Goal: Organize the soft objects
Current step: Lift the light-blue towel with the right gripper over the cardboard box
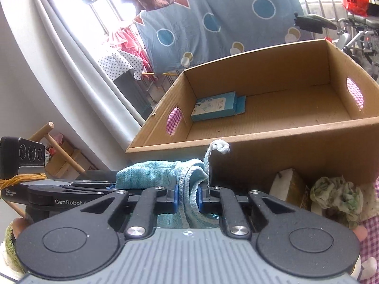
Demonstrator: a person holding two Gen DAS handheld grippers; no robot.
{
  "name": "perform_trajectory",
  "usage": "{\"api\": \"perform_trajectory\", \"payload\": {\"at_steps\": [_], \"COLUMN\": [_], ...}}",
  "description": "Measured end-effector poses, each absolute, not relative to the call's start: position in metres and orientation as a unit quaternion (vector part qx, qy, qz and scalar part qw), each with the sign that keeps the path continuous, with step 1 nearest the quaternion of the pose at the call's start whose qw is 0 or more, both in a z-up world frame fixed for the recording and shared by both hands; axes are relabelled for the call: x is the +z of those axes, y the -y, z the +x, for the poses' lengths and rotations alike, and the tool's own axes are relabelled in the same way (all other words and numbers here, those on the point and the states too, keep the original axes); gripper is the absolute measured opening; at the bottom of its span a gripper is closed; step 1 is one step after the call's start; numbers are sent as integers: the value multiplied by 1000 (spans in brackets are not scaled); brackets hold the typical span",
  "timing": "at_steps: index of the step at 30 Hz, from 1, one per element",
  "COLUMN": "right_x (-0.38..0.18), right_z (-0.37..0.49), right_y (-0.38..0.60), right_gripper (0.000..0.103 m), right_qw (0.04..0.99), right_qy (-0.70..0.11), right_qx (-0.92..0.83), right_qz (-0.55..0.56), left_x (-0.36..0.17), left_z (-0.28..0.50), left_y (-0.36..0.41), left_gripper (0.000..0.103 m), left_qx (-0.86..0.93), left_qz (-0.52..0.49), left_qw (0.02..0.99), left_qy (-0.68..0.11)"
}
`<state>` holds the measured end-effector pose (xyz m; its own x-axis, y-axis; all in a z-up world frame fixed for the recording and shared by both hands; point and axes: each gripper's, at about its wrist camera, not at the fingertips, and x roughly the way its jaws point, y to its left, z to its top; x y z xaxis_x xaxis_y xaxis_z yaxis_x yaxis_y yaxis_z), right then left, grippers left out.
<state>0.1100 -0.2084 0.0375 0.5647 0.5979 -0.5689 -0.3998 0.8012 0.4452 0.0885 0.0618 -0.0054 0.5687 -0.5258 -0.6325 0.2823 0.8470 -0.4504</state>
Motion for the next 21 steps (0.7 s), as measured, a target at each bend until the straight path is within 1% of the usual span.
{"api": "perform_trajectory", "payload": {"at_steps": [1,6,12,15,21], "right_x": [39,54,82,98,142], "right_z": [108,96,94,104,158], "right_y": [207,205,204,205,215], "right_gripper": [13,12,11,11,11], "right_qw": [876,884,890,885,866], "right_qy": [-365,-338,-307,-306,-323], "right_qx": [288,299,318,330,356], "right_qz": [133,122,113,117,141], "left_x": [-4,9,34,51,93], "left_z": [87,77,82,96,146], "left_y": [-62,-62,-65,-65,-57], "left_gripper": [23,18,18,18,18], "left_qx": [-231,-233,-236,-239,-244], "left_qz": [-151,-151,-165,-171,-165], "left_qw": [874,883,883,880,880], "left_qy": [-399,-378,-370,-374,-371]}}
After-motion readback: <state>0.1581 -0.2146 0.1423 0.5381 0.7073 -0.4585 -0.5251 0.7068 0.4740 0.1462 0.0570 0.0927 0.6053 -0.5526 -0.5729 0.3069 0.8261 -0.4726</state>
